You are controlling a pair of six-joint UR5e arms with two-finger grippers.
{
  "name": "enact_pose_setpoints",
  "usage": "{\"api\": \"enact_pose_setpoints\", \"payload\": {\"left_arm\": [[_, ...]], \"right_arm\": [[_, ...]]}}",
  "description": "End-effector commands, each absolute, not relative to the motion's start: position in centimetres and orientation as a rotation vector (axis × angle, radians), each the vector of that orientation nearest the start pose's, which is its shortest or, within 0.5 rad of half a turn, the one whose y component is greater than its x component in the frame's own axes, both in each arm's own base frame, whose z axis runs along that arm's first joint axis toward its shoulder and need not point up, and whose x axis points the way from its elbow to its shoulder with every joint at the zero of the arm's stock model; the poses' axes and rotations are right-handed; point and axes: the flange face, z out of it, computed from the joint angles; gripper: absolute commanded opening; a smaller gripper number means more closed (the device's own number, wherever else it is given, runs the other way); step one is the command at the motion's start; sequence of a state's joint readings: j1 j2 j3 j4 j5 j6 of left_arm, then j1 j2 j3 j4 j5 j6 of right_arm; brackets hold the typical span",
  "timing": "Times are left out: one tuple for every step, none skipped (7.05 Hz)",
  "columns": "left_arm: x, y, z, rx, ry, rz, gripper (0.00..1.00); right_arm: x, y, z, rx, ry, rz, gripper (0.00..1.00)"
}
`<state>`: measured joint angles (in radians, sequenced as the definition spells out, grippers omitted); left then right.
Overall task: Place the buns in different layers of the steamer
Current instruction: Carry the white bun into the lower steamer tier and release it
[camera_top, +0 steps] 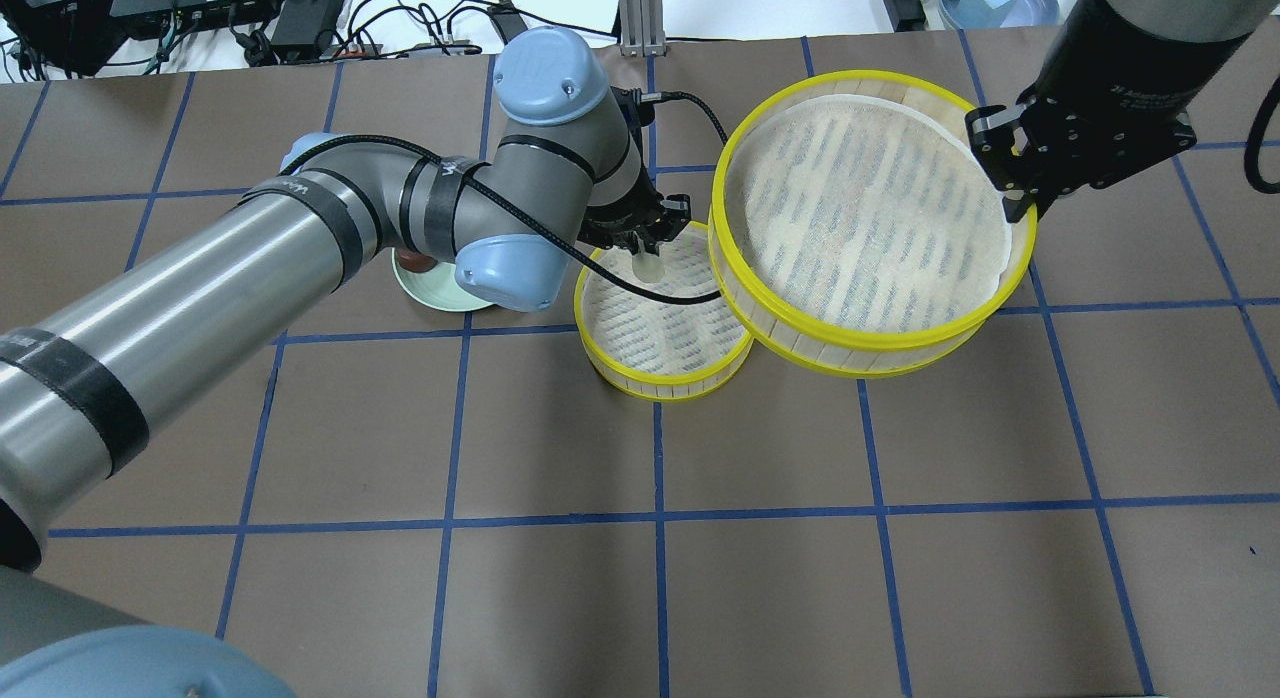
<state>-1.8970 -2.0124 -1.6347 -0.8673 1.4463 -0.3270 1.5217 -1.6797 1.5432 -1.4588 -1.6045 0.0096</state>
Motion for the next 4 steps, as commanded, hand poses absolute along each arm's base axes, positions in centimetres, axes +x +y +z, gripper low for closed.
{"api": "enact_pose_setpoints", "payload": {"left_arm": [[-35.3,-55.3,27.8,0.062,3.307,-0.231,1.0],[-35.2,-55.3,28.0,0.07,3.296,-0.235,1.0],[-34.9,-55.4,28.5,0.103,3.278,-0.26,1.0],[-33.6,-56.1,29.4,0.171,3.184,-0.325,1.0]], "right_arm": [[10.8,-45.0,54.1,0.091,3.174,-0.038,0.0],[10.8,-45.0,54.1,0.091,3.173,-0.038,0.0],[10.8,-45.1,54.1,0.091,3.174,-0.035,0.0],[10.8,-45.1,54.0,0.091,3.174,-0.033,0.0]]}}
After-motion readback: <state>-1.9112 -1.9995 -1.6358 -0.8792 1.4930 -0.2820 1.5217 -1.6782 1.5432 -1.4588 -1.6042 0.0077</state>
